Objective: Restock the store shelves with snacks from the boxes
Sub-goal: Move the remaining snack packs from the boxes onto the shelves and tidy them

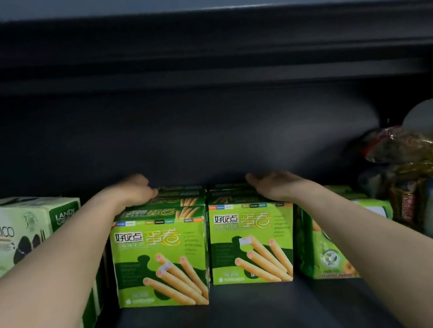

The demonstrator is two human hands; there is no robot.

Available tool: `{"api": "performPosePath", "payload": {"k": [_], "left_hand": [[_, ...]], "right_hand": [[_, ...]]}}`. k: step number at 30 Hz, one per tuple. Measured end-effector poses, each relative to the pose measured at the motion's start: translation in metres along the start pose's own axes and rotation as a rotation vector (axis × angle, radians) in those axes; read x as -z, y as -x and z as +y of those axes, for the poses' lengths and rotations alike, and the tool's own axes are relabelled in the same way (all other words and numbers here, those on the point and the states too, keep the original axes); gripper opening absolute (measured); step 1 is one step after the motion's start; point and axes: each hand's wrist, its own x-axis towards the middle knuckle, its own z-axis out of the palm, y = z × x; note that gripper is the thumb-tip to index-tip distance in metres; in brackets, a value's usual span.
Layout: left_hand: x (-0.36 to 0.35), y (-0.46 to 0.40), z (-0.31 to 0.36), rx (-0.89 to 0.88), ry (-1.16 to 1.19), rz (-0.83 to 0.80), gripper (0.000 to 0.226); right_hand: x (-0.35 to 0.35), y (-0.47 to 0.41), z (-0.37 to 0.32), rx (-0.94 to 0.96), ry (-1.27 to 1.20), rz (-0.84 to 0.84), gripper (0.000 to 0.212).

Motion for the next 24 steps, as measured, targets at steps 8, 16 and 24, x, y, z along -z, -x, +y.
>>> {"api": "performPosePath", "payload": {"k": [8, 16, 24], "left_hand": [[-0.003, 0.035, 0.011, 0.031, -0.193, 0.045, 0.066], [-0.014, 0.100, 0.007, -0.324, -0.186, 0.376, 0.071], [-0.058, 0.128, -0.020, -0.502, -0.598, 0.446, 0.107]], "right_hand": [[-0.033, 0.066, -0.020, 0.154, 0.185, 0.307, 0.071], [-0.057, 0.098, -0.016, 0.275, 0.408, 0.670, 0.066], [-0.091, 0.116, -0.020, 0.214, 0.412, 0.435, 0.096]]}}
